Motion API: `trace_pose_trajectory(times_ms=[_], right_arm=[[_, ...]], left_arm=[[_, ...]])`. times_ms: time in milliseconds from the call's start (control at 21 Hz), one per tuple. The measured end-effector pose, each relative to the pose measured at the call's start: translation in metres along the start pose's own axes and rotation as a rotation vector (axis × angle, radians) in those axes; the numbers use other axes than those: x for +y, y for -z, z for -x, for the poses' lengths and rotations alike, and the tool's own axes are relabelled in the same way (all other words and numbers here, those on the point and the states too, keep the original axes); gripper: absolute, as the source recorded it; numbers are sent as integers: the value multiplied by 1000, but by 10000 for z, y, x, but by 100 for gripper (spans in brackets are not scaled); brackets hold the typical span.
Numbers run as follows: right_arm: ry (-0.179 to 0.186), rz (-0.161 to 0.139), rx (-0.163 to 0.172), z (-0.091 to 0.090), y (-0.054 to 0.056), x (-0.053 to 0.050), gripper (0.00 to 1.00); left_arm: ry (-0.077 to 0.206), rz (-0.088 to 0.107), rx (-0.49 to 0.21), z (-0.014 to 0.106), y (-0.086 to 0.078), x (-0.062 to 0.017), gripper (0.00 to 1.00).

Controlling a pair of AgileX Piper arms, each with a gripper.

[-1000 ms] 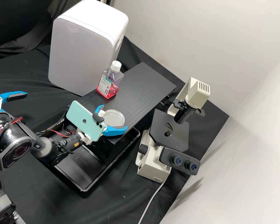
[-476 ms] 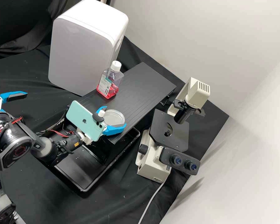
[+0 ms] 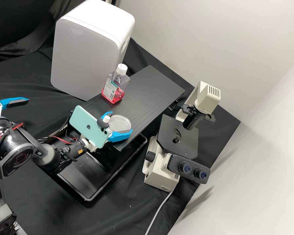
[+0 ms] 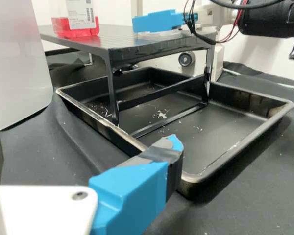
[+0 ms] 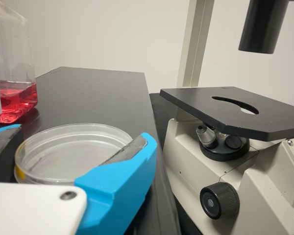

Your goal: Remove the lid from the petri dish

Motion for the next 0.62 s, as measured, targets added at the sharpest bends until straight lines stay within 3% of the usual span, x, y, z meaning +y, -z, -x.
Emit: trace_pose_trajectory(times_ms=[286,619], right_arm=[[-13,-1,12,13,32,35,0],[-86,-32,84,107,165,184,0]], left_arm=[[5,-3,-6,1,-11,-11,100],[8,-6,-9,2,-18,-17,100]])
